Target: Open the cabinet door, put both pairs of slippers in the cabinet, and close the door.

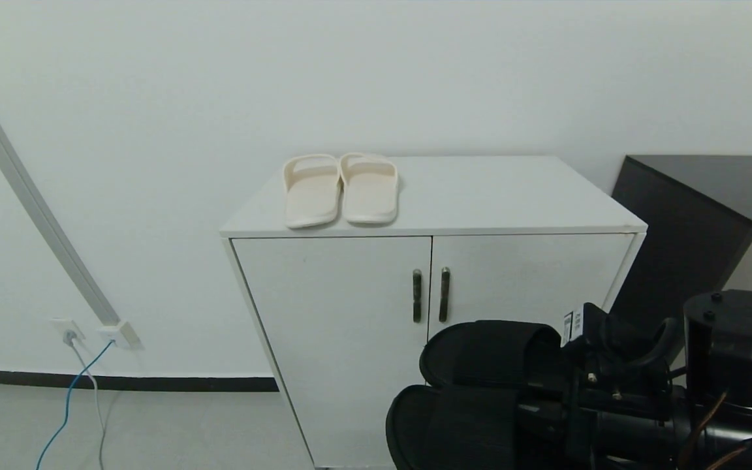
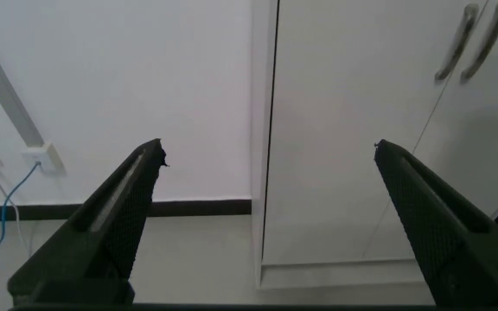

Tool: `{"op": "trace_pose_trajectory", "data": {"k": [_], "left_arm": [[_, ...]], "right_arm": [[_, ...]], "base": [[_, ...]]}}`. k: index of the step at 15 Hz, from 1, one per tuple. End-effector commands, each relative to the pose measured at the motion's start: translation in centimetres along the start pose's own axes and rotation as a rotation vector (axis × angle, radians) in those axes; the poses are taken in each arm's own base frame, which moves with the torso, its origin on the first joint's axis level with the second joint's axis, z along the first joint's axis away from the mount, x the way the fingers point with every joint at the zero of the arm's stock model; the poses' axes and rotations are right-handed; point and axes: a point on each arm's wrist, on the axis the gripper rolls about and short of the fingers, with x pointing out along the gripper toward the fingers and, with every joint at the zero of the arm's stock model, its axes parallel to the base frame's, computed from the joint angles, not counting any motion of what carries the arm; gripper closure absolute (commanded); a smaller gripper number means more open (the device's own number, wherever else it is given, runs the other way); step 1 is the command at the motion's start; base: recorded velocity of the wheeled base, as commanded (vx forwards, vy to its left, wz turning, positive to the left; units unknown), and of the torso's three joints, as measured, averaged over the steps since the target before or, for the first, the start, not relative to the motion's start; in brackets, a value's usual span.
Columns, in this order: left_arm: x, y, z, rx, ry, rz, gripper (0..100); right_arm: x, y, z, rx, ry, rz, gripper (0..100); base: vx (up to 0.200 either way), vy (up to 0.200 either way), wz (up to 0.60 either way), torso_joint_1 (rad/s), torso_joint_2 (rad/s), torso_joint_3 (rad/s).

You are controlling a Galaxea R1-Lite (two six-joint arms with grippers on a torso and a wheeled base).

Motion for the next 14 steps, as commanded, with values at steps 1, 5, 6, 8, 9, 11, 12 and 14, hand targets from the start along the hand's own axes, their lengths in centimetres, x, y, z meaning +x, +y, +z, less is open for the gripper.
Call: {"op": "trace_pose_trajectory", "data": {"k": [1,5,6,8,9,11,12,14], "left_arm": [[0.0,0.0,0.0,-0.004,0.001,0.004,0],[0.0,0.0,0.0,-0.002,0.001,0.003,0],[0.0,0.0,0.0,-0.002,0.001,0.001,0],[0.0,0.0,0.0,0.002,0.002,-0.002,0],[0.0,0.0,-0.1,0.005,0.004,-0.004,0],[0.0,0.0,-0.1,0.005,0.004,-0.004,0],[0.0,0.0,0.0,0.001,0.004,-0.004,0],[0.2,0.0,0.1,-0.001,0.031,-0.013,0]], "right_arm": [[-0.2,0.1,0.0,-0.001,-0.004,0.003,100],[-0.7,0.3,0.1,-0.006,-0.011,0.004,100],[-0.6,0.6,-0.1,-0.008,-0.005,0.019,100],[-0.6,1.0,-0.5,-0.008,0.011,0.034,100],[-0.7,1.4,-0.9,-0.009,0.022,0.047,100],[-1.0,1.6,-0.9,-0.013,0.018,0.046,100],[-1.2,1.6,-0.9,-0.018,0.015,0.047,100],[-1.4,1.6,-0.7,-0.022,0.007,0.043,100]], "base": [[0.0,0.0,0.0,-0.159,0.5,0.315],[0.0,0.0,0.0,-0.15,0.48,0.336],[0.0,0.0,0.0,-0.134,0.47,0.344],[0.0,0.0,0.0,-0.105,0.45,0.347],[0.0,0.0,0.0,-0.085,0.45,0.344],[0.0,0.0,0.0,-0.076,0.45,0.371],[0.0,0.0,0.0,-0.032,0.43,0.378],[0.0,0.0,0.0,-0.029,0.44,0.403]]}}
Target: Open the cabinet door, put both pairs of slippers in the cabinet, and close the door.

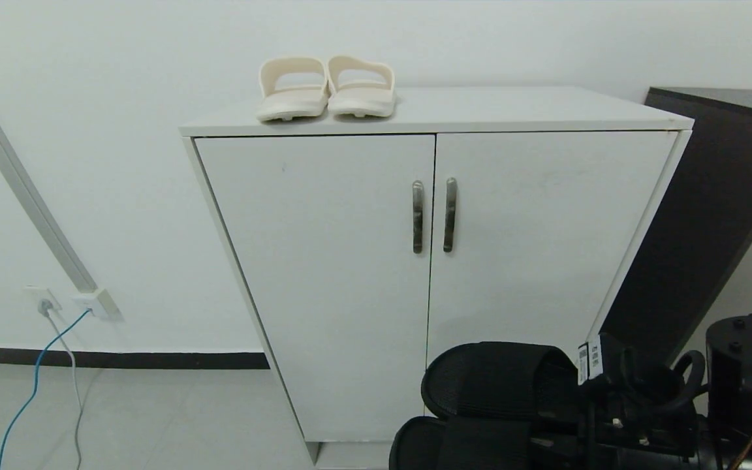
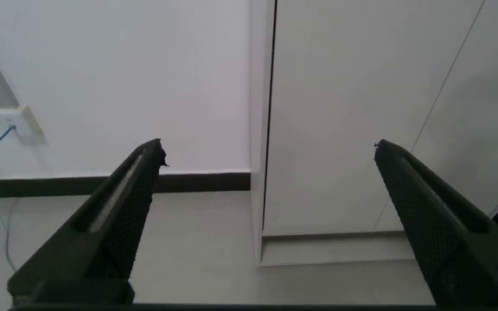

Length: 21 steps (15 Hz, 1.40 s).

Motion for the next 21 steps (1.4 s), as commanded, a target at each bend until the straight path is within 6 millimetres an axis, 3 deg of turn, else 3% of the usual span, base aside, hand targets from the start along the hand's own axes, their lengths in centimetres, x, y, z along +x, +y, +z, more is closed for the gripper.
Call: {"op": "trace_pose_trajectory", "data": {"k": [1,6,8,9,10,11,14,17,18,21], "left_arm": [[0.2,0.0,0.1,0.001,0.028,-0.009,0],[0.0,0.0,0.0,0.0,0.002,-0.006,0],[0.5,0.0,0.4,0.04,0.066,-0.044,0],[0.7,0.0,1.7,0.055,0.061,-0.045,0],[0.7,0.0,4.8,0.034,0.015,-0.045,0],[1.1,-0.1,6.7,0.025,0.018,-0.059,0],[4.1,-0.6,10.3,0.014,0.101,-0.282,0],[7.7,-1.1,12.7,-0.001,0.145,-0.454,0],[9.7,-1.6,13.6,-0.004,0.155,-0.558,0],[13.0,-3.7,16.0,0.008,0.148,-0.725,0]], "right_arm": [[-0.3,0.1,0.2,-0.004,-0.011,-0.001,100],[-0.2,0.1,-0.2,0.001,0.004,0.005,100],[-0.2,0.1,0.0,0.0,-0.003,0.002,100],[-0.2,0.1,0.0,-0.002,-0.004,0.002,100],[-0.4,0.1,0.0,-0.001,-0.008,0.001,100],[-0.5,0.1,0.1,-0.003,-0.014,0.0,100],[-0.3,0.1,-0.1,0.001,-0.001,0.004,100],[-0.3,0.2,-0.2,0.004,0.003,0.005,100],[-0.3,0.2,-0.3,0.003,0.007,0.007,100],[-0.1,0.2,-0.5,0.007,0.02,0.009,100]], "base": [[0.0,0.0,0.0,-0.002,0.4,0.388],[0.0,0.0,0.0,0.001,0.03,0.026],[0.0,0.0,0.0,0.0,0.0,0.0],[0.0,0.0,0.0,0.0,0.0,0.0],[0.0,0.0,0.0,0.0,0.0,0.0],[0.0,0.0,0.0,0.0,0.0,0.0],[0.0,0.0,0.0,0.0,0.0,0.0],[0.0,0.0,0.0,0.0,0.14,0.086],[0.0,0.0,0.0,0.002,0.14,0.041],[0.0,0.0,0.0,0.001,0.03,0.011]]}}
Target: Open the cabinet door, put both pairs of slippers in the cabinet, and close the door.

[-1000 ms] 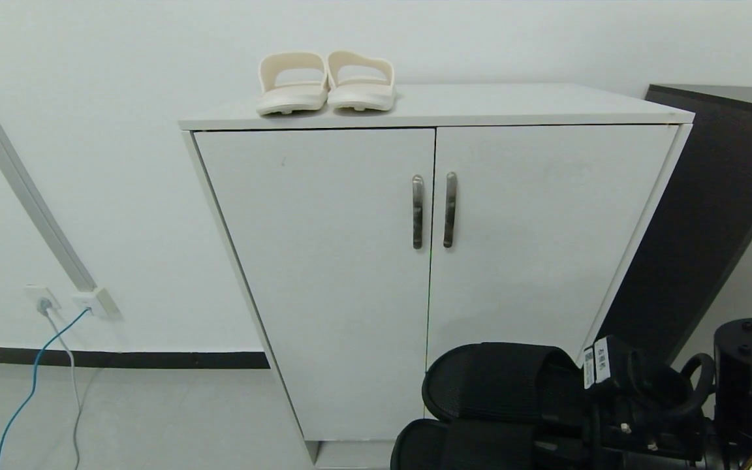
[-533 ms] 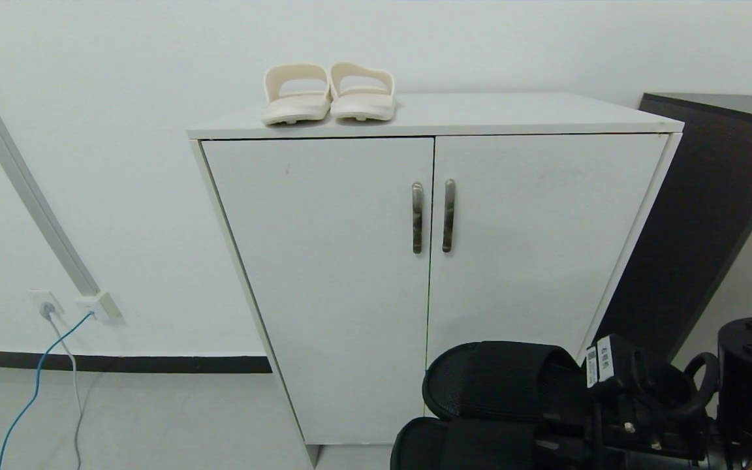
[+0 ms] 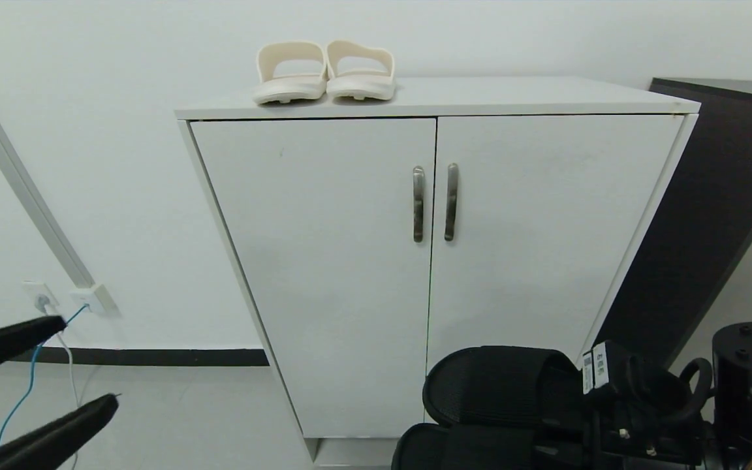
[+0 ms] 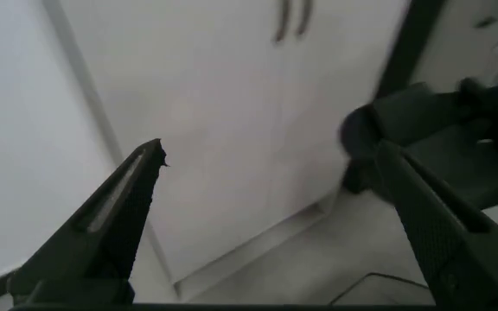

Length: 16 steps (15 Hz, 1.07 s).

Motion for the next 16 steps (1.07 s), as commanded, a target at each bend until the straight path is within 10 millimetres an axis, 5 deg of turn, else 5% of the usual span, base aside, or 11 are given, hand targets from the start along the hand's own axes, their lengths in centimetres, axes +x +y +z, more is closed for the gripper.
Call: {"op": "trace_pose_trajectory", "data": {"k": [1,6,10,16], "left_arm": [[5.2,0.7,2.5,-0.01,0.048,-0.157,0],[11.4,-0.6,4.7,-0.041,0.015,-0.333,0],[18.8,-1.4,4.8,-0.02,-0.108,-0.407,0],[23.3,-4.8,6.6,-0.088,-0.086,-0.542,0]], "right_arm": [[0.3,0.0,-0.2,0.003,0.012,0.005,100],[0.5,-0.1,-0.5,0.008,0.027,0.006,100],[0.5,0.0,-0.5,0.008,0.028,0.007,100],[0.5,-0.1,-0.6,0.008,0.03,0.004,100]], "base": [[0.0,0.0,0.0,0.0,0.0,0.0],[0.0,0.0,0.0,0.0,0.0,0.0],[0.0,0.0,0.0,0.0,0.0,0.0],[0.0,0.0,0.0,0.0,0.0,0.0]]}}
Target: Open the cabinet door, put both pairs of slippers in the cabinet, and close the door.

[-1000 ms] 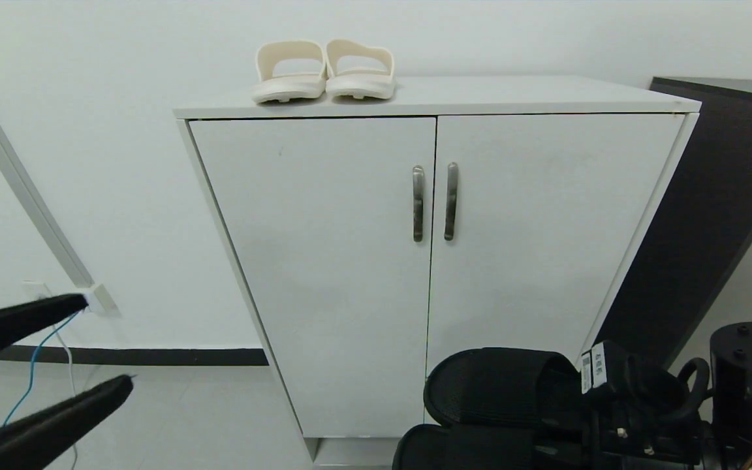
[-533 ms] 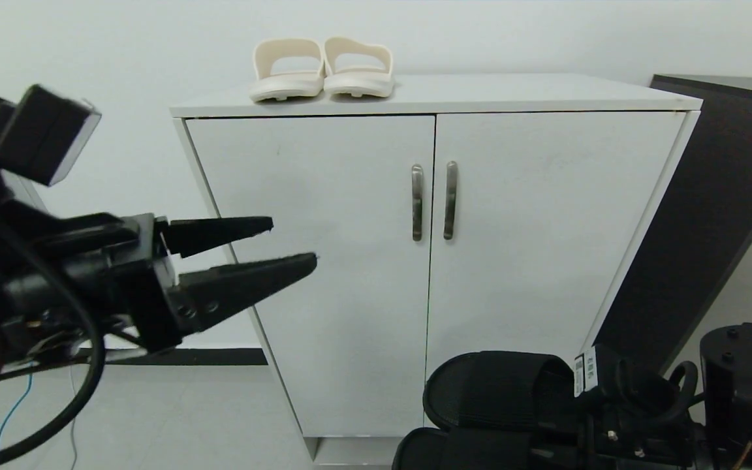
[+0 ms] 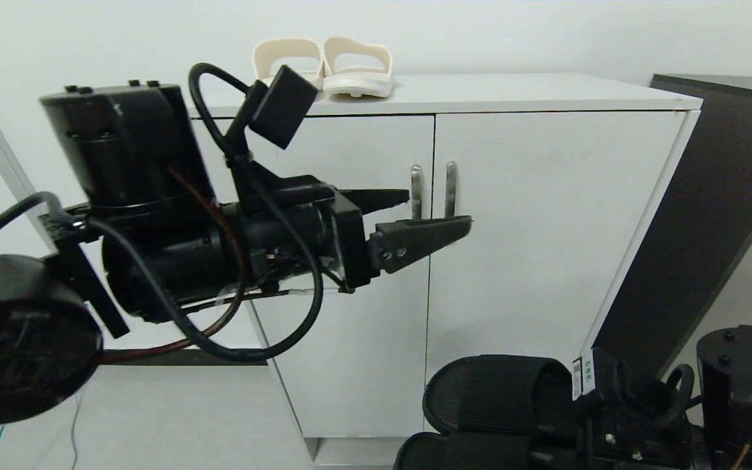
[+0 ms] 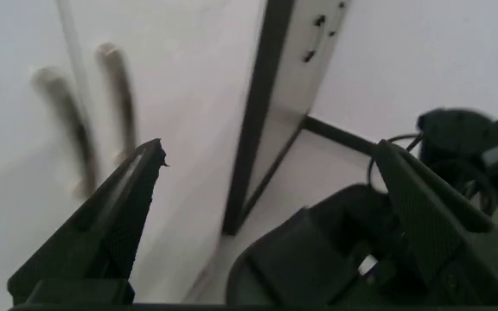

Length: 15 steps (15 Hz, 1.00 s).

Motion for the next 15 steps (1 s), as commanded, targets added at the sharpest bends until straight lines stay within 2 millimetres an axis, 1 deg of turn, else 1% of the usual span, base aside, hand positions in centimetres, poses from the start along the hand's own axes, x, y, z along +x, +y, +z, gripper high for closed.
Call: {"op": "trace_pose_trajectory", "data": {"k": [1,2,3,5,6,7,9,10,11,12,14,15], "left_arm": [[3.3,1.0,-0.5,-0.056,0.017,-0.024,0],[3.7,1.2,-0.4,-0.072,0.017,-0.025,0],[4.4,1.4,-0.2,-0.143,0.022,-0.049,0],[4.4,1.3,0.2,-0.209,0.034,-0.118,0],[4.6,1.4,0.3,-0.224,0.036,-0.126,0],[5.3,1.9,0.0,-0.234,0.038,-0.116,0],[5.9,2.3,-0.1,-0.25,0.068,-0.086,0],[5.9,2.2,0.0,-0.253,0.074,-0.031,0],[6.2,1.6,0.0,-0.234,0.072,0.007,0],[6.2,1.6,0.2,-0.213,0.061,0.034,0],[6.2,1.8,0.5,-0.206,0.046,0.079,0],[6.1,2.3,0.4,-0.207,0.045,0.107,0]], "right_arm": [[0.0,0.0,-0.1,0.0,0.004,0.001,100],[0.0,0.0,-0.1,0.0,0.004,0.0,100],[0.0,0.0,-0.1,0.001,0.006,-0.003,100],[0.0,0.0,-0.1,0.002,0.006,-0.003,100],[0.0,0.0,-0.2,0.001,0.008,-0.003,100],[0.0,0.0,-0.2,0.001,0.008,-0.003,100],[0.1,0.0,-0.2,0.003,0.009,-0.002,100],[0.0,0.0,-0.3,0.004,0.011,-0.004,100],[0.0,0.0,-0.3,0.005,0.013,-0.005,100],[0.1,0.0,-0.3,0.005,0.014,-0.004,100],[0.1,0.0,-0.4,0.005,0.018,-0.003,100],[0.1,0.0,-0.4,0.005,0.018,-0.003,100]], "base": [[0.0,0.0,0.0,0.0,0.0,0.0],[0.0,0.0,0.0,0.0,0.0,0.0],[0.0,0.0,0.0,0.0,0.0,0.0],[0.0,0.0,0.0,0.0,0.0,0.0],[0.0,0.0,0.0,0.0,0.0,0.0],[0.0,0.0,0.0,0.0,0.0,0.0],[0.0,0.0,0.0,0.0,0.0,0.0],[0.0,0.0,0.0,0.0,0.0,0.0],[0.0,0.0,0.0,0.0,0.0,0.0],[0.0,0.0,0.0,0.0,0.0,0.0],[0.0,0.0,0.0,0.0,0.0,0.0],[0.0,0.0,0.0,0.0,0.0,0.0]]}}
